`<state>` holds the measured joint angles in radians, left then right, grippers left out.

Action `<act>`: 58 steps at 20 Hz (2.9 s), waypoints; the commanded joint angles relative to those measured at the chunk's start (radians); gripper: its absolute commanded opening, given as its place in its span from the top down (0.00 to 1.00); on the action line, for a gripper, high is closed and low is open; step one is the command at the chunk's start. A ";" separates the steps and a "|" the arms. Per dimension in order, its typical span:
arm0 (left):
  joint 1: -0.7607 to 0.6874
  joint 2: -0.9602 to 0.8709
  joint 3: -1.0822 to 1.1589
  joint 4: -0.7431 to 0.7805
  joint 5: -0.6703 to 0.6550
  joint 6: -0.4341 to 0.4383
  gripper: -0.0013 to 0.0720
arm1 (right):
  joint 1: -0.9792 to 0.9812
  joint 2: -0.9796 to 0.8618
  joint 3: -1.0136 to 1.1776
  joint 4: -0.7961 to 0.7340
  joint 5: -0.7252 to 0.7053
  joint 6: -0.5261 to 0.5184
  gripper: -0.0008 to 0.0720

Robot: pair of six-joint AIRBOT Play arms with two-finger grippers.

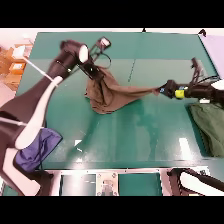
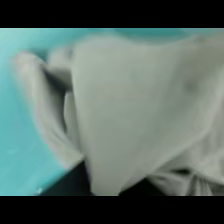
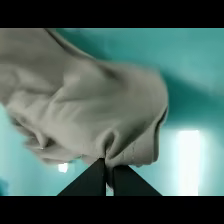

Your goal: Fold the shirts.

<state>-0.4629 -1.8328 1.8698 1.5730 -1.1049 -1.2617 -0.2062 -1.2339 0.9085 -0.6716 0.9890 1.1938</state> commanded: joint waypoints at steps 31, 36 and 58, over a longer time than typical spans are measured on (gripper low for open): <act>0.270 0.082 -0.570 -0.892 0.029 0.066 0.94 | -0.113 -0.143 0.016 0.027 0.076 -0.039 0.97; 0.300 0.253 -0.166 -0.782 -0.248 -0.023 0.94 | -0.179 -0.034 0.397 0.138 0.304 0.030 0.97; 0.301 0.694 0.032 -0.490 0.132 0.007 0.94 | -0.227 0.331 0.634 0.108 0.109 -0.017 0.97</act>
<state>-0.1635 -1.0496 1.9850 1.0756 -0.9947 -1.2961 -0.5140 -0.8845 1.7374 -0.5571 1.1385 1.2388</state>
